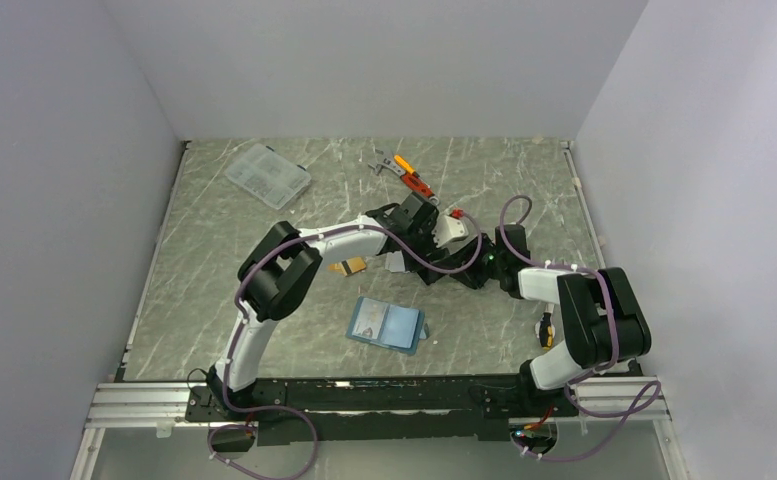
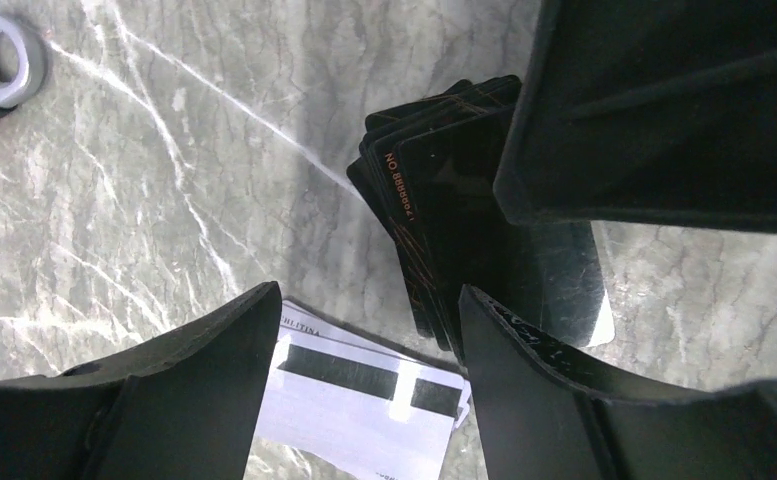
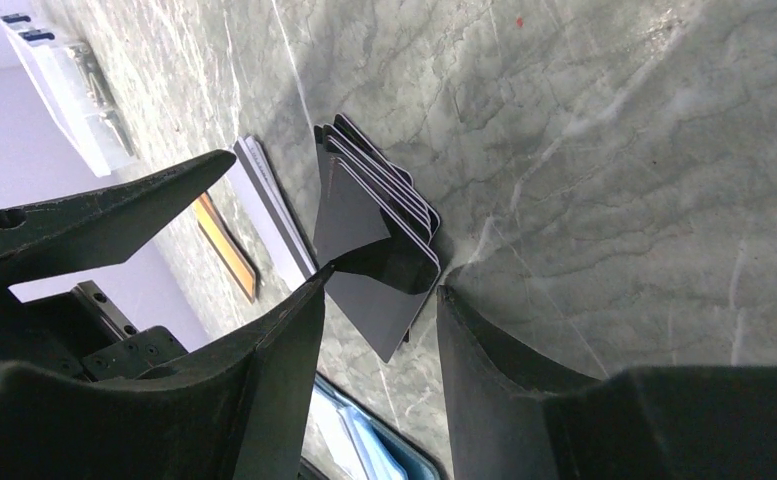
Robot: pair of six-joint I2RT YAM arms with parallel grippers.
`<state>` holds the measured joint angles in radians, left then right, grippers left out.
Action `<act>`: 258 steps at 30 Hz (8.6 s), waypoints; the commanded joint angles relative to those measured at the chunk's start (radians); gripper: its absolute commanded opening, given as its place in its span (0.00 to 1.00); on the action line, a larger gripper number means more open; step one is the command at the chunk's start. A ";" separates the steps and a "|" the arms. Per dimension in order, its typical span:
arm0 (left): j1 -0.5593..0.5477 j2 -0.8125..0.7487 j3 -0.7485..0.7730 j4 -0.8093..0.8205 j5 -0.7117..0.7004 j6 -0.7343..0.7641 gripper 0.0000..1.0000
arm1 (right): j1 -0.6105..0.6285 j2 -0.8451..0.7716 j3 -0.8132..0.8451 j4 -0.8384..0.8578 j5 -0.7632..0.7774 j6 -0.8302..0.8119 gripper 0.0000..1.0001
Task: Put the credit cards into the card holder
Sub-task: Pick up the credit card from the center of the board.
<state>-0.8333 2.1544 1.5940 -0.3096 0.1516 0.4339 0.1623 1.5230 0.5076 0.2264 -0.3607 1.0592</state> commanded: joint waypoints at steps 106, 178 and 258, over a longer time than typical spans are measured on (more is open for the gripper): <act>-0.047 -0.122 -0.232 -0.045 0.168 0.003 0.50 | 0.027 -0.029 0.024 0.003 -0.156 -0.224 0.25; 0.234 -0.209 -0.173 0.149 1.267 -0.554 0.08 | 0.020 -0.424 -0.013 0.254 -0.509 -0.318 0.00; 0.283 -0.286 -0.398 1.210 1.281 -1.479 0.34 | 0.250 -0.333 -0.049 0.199 -0.322 -0.277 0.00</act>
<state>-0.5312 1.9343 1.1648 0.7822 1.4437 -1.0164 0.3744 1.1522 0.4782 0.5259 -0.7059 0.8494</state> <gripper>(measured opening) 0.348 0.012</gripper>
